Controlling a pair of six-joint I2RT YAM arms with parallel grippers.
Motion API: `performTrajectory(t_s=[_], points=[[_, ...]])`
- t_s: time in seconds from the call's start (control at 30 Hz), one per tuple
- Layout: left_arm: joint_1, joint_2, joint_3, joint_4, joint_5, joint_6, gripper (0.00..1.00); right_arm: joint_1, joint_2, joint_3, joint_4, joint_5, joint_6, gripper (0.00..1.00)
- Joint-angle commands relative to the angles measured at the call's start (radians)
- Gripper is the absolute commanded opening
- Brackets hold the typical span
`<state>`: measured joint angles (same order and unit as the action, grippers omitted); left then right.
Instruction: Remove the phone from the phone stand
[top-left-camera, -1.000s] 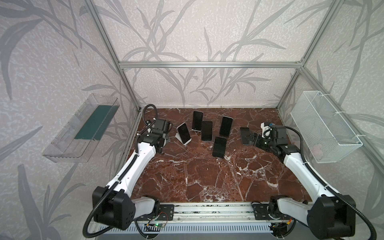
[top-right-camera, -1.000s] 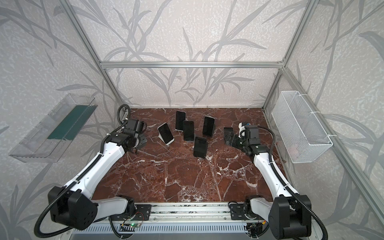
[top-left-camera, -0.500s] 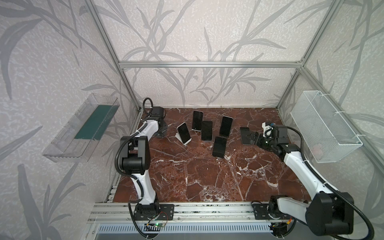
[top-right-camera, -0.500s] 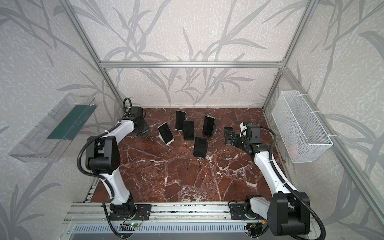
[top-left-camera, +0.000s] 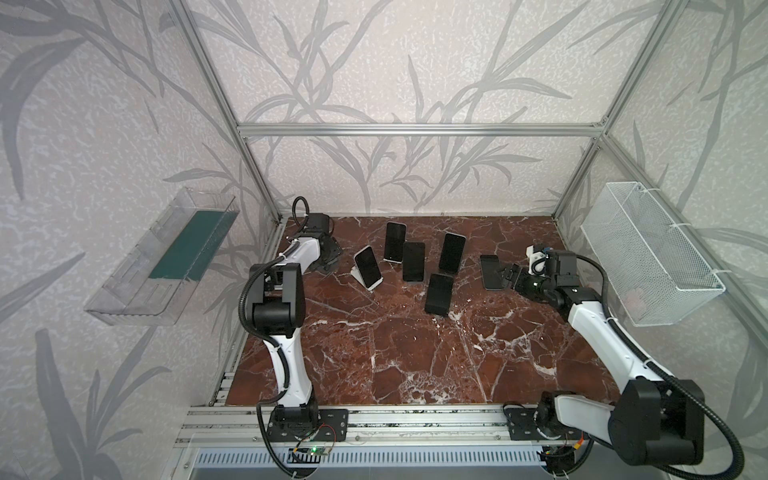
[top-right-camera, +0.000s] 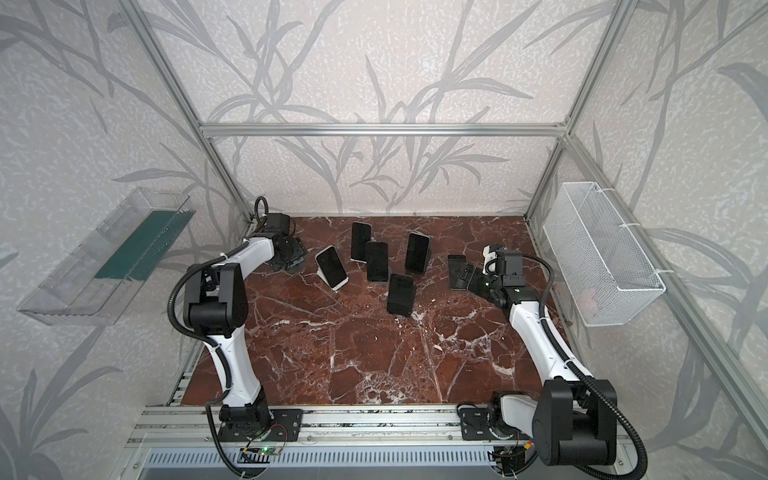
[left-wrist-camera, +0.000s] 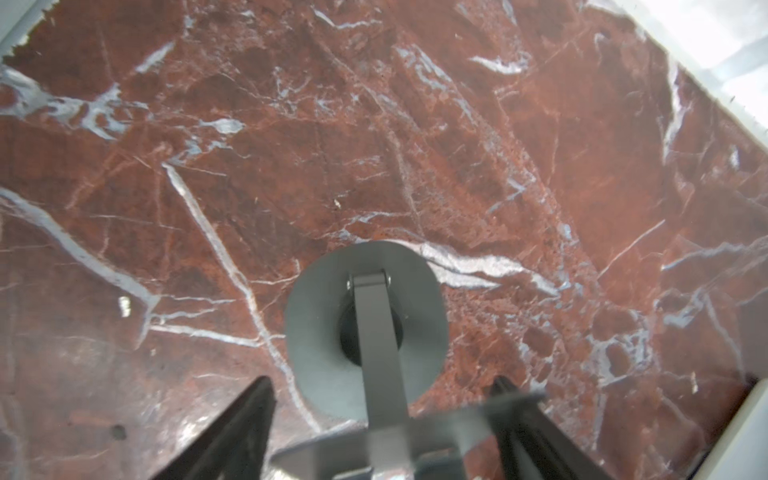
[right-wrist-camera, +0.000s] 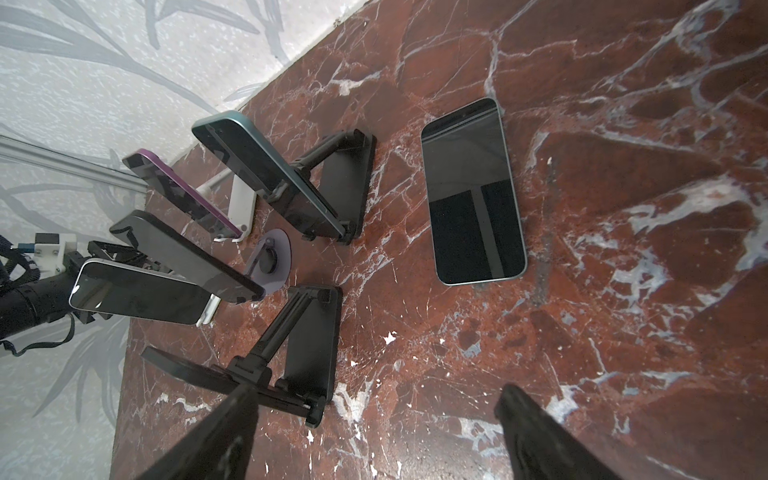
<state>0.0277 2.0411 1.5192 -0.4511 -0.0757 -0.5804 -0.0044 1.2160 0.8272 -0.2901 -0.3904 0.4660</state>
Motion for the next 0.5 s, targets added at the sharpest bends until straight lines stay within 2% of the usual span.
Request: performTrajectory(t_s=[0.0,0.17,0.33,0.47], points=[[0.003,-0.062,0.024,-0.085,-0.007,0.033,0.9,-0.003,-0.033,0.026,-0.028,-0.008,-0.025,0.92],[0.004,-0.195,0.016,-0.115,-0.016,0.076,0.99,-0.002,-0.047,0.039,-0.074,0.005,-0.035,0.93],[-0.004,-0.402,-0.005,-0.143,-0.015,0.048,0.99,0.025,-0.034,0.041,-0.08,0.069,-0.013,0.93],[-0.028,-0.604,-0.119,-0.038,-0.053,0.013,0.99,0.072,-0.011,0.029,-0.109,0.108,0.024,0.92]])
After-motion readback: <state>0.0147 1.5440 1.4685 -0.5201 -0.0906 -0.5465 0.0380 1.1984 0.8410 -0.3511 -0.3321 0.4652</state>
